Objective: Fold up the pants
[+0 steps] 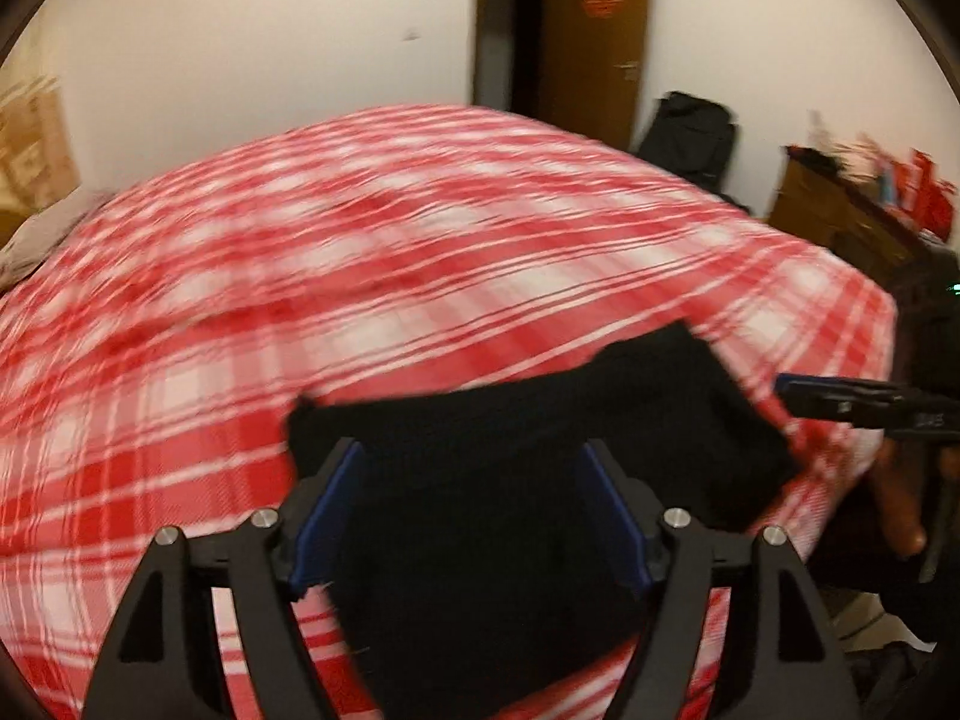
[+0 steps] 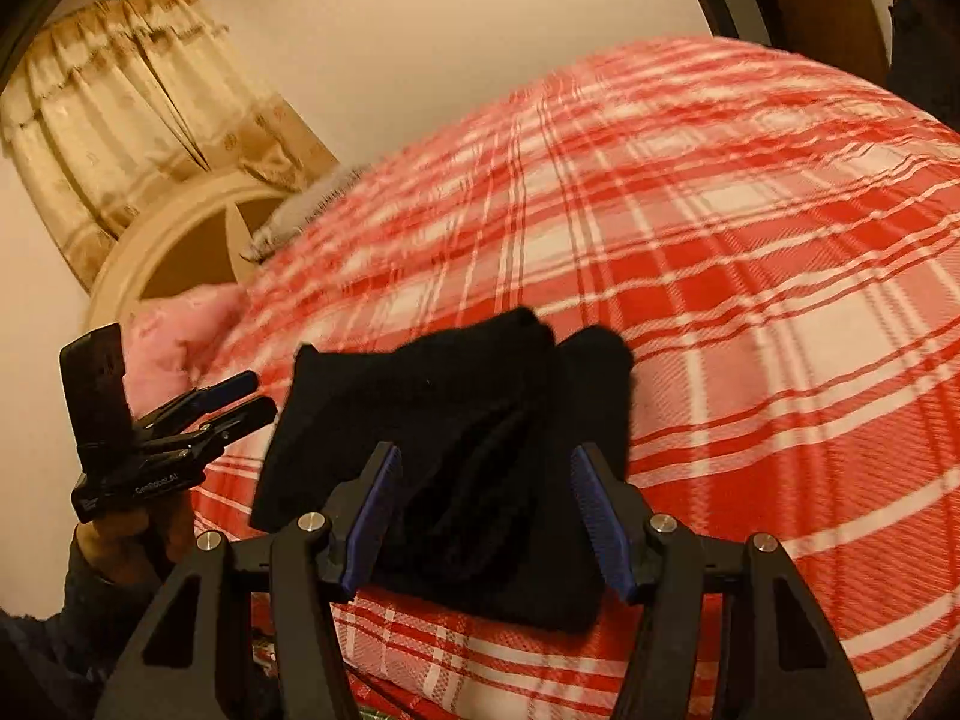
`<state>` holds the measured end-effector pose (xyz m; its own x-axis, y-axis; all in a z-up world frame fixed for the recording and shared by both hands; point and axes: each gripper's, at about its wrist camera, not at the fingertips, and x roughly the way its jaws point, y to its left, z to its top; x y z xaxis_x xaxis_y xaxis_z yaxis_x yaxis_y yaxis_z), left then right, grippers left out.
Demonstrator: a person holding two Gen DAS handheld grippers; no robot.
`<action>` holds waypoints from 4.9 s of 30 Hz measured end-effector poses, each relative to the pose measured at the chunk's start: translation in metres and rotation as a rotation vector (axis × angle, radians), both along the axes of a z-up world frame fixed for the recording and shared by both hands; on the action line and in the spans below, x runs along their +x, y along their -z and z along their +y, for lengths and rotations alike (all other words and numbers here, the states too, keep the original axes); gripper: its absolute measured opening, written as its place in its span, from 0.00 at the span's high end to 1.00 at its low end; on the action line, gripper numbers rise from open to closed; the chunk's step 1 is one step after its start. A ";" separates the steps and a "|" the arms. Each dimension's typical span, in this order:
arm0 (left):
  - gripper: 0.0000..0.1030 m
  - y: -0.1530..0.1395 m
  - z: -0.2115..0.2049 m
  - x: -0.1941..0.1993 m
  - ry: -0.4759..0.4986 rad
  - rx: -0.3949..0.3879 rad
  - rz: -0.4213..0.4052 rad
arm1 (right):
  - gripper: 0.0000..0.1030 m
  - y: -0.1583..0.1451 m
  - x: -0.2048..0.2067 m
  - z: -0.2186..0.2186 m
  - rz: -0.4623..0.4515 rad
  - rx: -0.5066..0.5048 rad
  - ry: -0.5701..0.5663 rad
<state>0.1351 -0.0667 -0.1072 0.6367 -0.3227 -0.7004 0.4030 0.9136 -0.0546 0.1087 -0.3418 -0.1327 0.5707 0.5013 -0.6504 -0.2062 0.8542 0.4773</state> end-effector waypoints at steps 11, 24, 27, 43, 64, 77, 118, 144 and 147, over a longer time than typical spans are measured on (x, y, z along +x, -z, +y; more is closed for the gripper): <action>0.23 0.021 0.022 0.014 -0.066 -0.018 0.074 | 0.86 -0.013 -0.009 0.011 -0.037 -0.057 -0.044; 0.02 0.030 0.026 0.031 -0.102 0.071 0.018 | 0.71 -0.026 -0.008 -0.007 -0.094 -0.214 0.043; 0.01 0.024 0.026 0.038 -0.111 0.069 0.010 | 0.50 -0.043 -0.001 0.016 -0.172 -0.167 -0.057; 0.00 0.035 0.016 0.028 -0.084 0.111 0.060 | 0.46 -0.020 -0.008 0.015 -0.101 -0.175 -0.055; 0.00 0.051 0.008 0.010 -0.054 0.073 0.121 | 0.46 0.009 -0.041 0.034 -0.102 -0.345 -0.130; 0.00 0.041 0.018 0.010 -0.054 0.054 0.065 | 0.46 -0.009 -0.023 -0.010 -0.077 -0.197 0.019; 0.78 0.054 0.026 0.023 0.033 -0.108 0.183 | 0.73 -0.018 0.004 0.016 -0.094 -0.001 -0.068; 0.81 0.023 0.252 0.019 -0.452 -0.145 0.054 | 0.75 -0.004 0.170 0.281 -0.060 -0.091 -0.431; 0.64 0.055 0.266 0.028 -0.481 -0.147 0.116 | 0.67 0.029 0.191 0.280 0.034 -0.109 -0.367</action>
<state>0.1633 0.1998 -0.1625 0.6582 -0.1124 -0.7444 -0.0774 0.9734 -0.2155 0.3001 -0.0618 -0.1622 0.3431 0.5952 -0.7266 -0.4932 0.7726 0.3999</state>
